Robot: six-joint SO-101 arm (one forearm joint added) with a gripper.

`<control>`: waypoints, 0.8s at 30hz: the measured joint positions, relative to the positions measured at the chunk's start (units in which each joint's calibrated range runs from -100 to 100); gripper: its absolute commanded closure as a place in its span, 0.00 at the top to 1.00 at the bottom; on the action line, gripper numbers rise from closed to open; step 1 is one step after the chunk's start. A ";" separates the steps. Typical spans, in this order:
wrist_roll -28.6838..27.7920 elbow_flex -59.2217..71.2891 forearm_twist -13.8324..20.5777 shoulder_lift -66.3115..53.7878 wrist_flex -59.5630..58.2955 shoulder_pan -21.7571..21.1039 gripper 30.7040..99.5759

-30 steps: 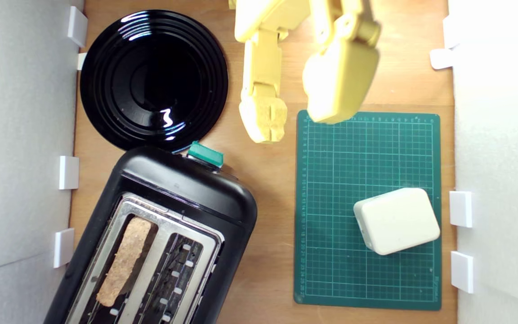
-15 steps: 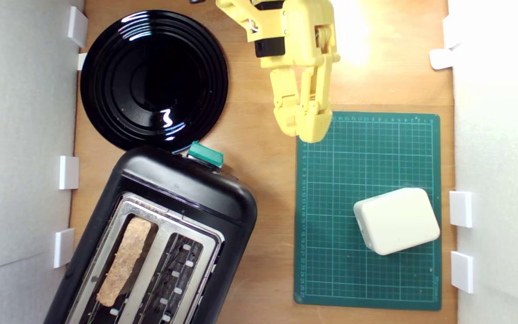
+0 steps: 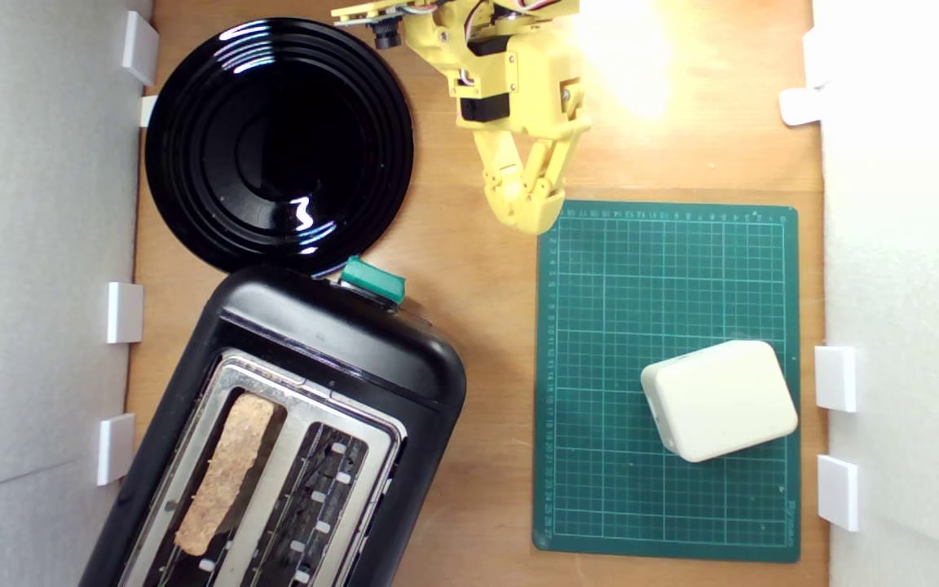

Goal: Pick bread and place in toaster

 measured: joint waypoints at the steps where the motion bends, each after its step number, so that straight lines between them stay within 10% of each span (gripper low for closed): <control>1: 0.26 1.11 0.00 0.00 0.00 0.00 0.19; 24: 4.35 18.31 -0.18 -9.91 4.49 -0.09 0.08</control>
